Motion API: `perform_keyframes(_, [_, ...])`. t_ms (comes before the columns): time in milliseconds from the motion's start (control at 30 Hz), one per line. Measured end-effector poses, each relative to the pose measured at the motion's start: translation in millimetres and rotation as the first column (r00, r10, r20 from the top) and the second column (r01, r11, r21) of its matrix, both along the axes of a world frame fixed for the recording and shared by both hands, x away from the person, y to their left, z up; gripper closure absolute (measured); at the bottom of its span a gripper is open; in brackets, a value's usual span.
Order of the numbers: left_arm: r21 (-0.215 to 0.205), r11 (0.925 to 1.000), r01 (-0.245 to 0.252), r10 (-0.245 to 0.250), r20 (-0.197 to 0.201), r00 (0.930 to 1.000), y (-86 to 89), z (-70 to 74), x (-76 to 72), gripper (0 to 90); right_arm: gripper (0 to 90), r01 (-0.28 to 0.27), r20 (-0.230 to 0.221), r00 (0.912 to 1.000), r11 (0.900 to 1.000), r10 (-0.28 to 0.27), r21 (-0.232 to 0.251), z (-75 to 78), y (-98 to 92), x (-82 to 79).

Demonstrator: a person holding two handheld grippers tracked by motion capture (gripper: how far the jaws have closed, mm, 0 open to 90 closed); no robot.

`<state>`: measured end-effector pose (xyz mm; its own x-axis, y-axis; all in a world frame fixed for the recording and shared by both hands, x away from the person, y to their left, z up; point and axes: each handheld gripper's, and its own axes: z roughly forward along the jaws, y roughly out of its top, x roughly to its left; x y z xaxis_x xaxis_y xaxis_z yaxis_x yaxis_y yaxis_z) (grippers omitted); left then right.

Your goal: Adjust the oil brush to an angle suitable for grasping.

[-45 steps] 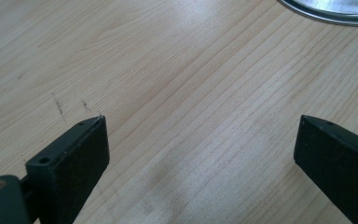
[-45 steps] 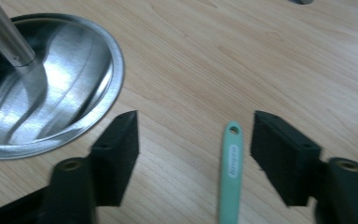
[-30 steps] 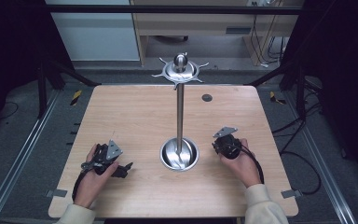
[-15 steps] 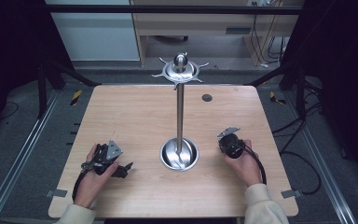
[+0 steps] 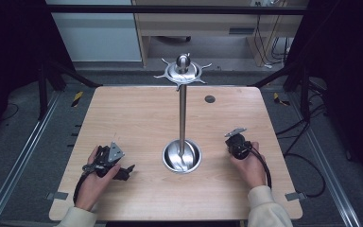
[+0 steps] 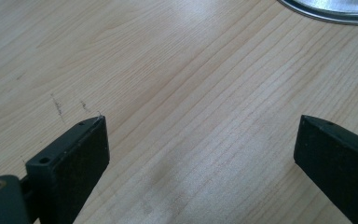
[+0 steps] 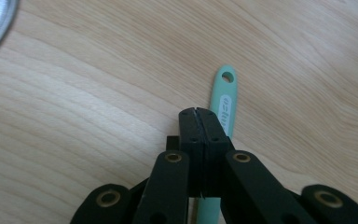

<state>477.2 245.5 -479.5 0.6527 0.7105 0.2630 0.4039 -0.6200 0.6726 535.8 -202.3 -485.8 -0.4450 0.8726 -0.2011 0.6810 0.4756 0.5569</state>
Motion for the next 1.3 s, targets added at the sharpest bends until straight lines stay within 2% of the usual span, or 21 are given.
perform_keyframes(33, [0.0, 1.0, 0.0, 0.0, 0.0, 1.0, 0.0, 0.0, 0.0, 3.0, 90.0, 0.0, 0.0, 1.0, 1.0, 0.0, 0.0, 0.0, 0.0, 0.0])
perform_keyframes(167, [-0.001, 1.0, 0.0, 0.0, 0.001, 1.0, -0.2, 0.1, -0.1, 2.9, 87.3, 0.01, -0.008, 0.9999, 0.998, -0.009, 0.057, 3.1, -5.8, -0.1])
perform_keyframes(300, [-0.001, 1.0, -0.002, 0.002, 0.001, 1.0, 0.5, 0.2, 0.2, 3.0, 87.2, 0.039, 0.012, 0.9991, 0.992, -0.041, 0.118, 21.6, -11.6, -5.4])
perform_keyframes(400, [-0.002, 1.0, -0.001, 0.001, 0.002, 1.0, 0.6, 0.5, 0.0, 3.0, 85.2, 0.062, -0.011, 0.9981, 0.989, -0.061, 0.133, 31.8, -17.1, -10.6])
perform_keyframes(433, [-0.002, 1.0, -0.001, 0.001, 0.002, 1.0, 0.6, 0.5, 0.0, 3.0, 83.8, 0.075, -0.039, 0.9967, 0.989, -0.071, 0.125, 33.8, -20.7, -12.9])
perform_keyframes(633, [-0.001, 1.0, 0.0, 0.0, 0.001, 1.0, 0.4, 0.5, 0.1, 3.0, 77.0, 0.113, -0.128, 0.9867, 0.989, -0.101, 0.093, 31.7, -30.3, -17.6])
perform_keyframes(767, [-0.001, 1.0, 0.001, -0.001, 0.001, 1.0, 0.5, 0.5, 0.2, 3.0, 68.6, 0.124, -0.164, 0.9801, 0.991, -0.113, 0.058, 29.2, -33.1, -19.5])
perform_keyframes(900, [0.0, 1.0, 0.001, -0.001, 0.0, 1.0, 0.4, 0.3, 0.1, 3.0, 64.0, 0.127, -0.212, 0.9707, 0.99, -0.113, 0.056, 29.1, -32.2, -20.5])
perform_keyframes(967, [-0.001, 1.0, 0.001, -0.001, 0.0, 1.0, 0.3, 0.3, 0.0, 3.0, 63.9, 0.121, -0.229, 0.9676, 0.991, -0.107, 0.05, 27.9, -31.5, -20.4])
perform_keyframes(1033, [0.001, 1.0, 0.002, -0.002, -0.002, 1.0, 0.3, 0.1, 0.2, 3.0, 64.4, 0.126, -0.255, 0.9607, 0.991, -0.111, 0.043, 27.1, -30.7, -20.2])
perform_keyframes(1300, [0.002, 1.0, 0.004, -0.004, -0.005, 1.0, -0.4, -0.3, 0.1, 3.0, 70.7, 0.14, -0.3, 0.9459, 0.99, -0.123, 0.036, 24.1, -31.0, -19.0])
